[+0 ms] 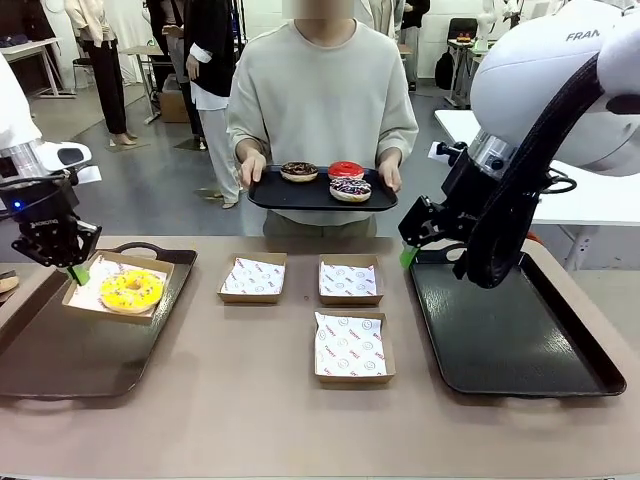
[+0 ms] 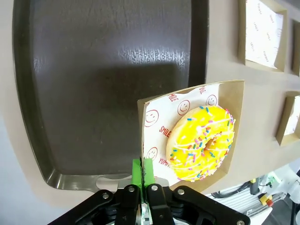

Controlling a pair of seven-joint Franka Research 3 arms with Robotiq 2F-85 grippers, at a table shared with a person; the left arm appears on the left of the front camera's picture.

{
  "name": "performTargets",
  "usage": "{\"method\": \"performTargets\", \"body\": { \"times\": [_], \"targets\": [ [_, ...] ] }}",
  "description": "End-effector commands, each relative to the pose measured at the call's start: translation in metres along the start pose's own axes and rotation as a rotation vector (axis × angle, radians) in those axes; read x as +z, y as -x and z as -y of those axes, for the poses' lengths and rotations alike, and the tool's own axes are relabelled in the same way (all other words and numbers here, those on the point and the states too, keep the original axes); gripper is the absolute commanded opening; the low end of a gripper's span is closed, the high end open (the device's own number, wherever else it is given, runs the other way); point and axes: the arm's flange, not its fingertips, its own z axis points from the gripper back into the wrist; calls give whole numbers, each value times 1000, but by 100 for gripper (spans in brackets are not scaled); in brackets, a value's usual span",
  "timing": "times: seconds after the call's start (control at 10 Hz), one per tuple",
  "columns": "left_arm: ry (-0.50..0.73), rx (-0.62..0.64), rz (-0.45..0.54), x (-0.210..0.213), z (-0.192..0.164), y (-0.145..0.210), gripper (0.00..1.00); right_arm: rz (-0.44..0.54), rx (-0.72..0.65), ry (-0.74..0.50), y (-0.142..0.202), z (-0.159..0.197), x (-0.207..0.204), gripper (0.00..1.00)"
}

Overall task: Individually package the donuts and arrange them on the tray.
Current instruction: Place the picked Paper togo box on the Handle tray while simultaneously picking up another Paper togo box from the table with the other hand.

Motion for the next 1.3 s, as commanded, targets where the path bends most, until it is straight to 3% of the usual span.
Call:
{"method": "performTargets", "body": {
  "times": [0.0,0.1,0.8,1.2],
  "targets": [
    [-57,29,6,-2,7,4,1,10,12,-45,4,3,10,100],
    [0,0,0,0,0,0,1,0,0,0,0,0,0,100],
    [0,0,0,0,0,0,1,0,4,-17,1,0,3,100],
    [-74,-63,30,-20,0,36,1,-81,31,121,14,-27,-52,100]
  ]
}}
